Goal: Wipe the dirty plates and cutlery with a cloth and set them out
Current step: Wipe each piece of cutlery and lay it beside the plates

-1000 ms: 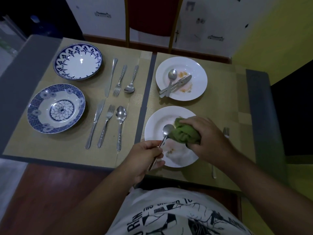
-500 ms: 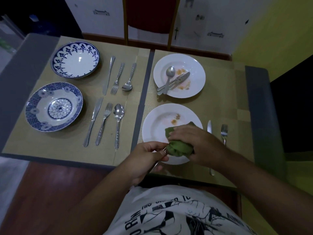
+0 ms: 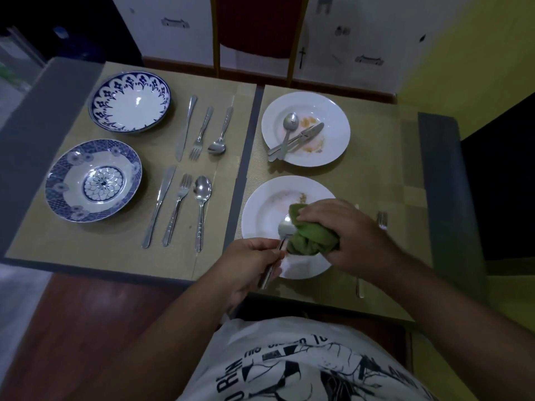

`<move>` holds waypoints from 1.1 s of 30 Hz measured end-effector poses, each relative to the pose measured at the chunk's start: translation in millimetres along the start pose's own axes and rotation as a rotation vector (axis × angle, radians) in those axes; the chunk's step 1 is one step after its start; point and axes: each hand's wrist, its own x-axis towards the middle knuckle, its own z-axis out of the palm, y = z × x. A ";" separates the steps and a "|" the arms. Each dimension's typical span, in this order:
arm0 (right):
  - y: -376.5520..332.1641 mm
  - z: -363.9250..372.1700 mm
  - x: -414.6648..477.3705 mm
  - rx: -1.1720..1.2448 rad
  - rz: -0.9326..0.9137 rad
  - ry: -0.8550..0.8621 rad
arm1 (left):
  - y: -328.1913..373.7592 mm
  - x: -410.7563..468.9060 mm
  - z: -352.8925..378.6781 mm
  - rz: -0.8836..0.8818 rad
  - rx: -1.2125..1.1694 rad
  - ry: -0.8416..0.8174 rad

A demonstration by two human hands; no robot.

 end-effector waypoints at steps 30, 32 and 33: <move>-5.9 18.7 -5.1 0.093 -0.027 -0.277 | -2.0 2.8 -6.6 0.048 0.004 -0.183; -3.7 15.9 -0.2 0.067 0.001 -0.262 | -2.3 1.2 -9.8 0.050 0.015 -0.183; -1.2 13.4 2.1 0.052 0.019 -0.245 | -2.2 0.0 -11.2 0.050 0.013 -0.189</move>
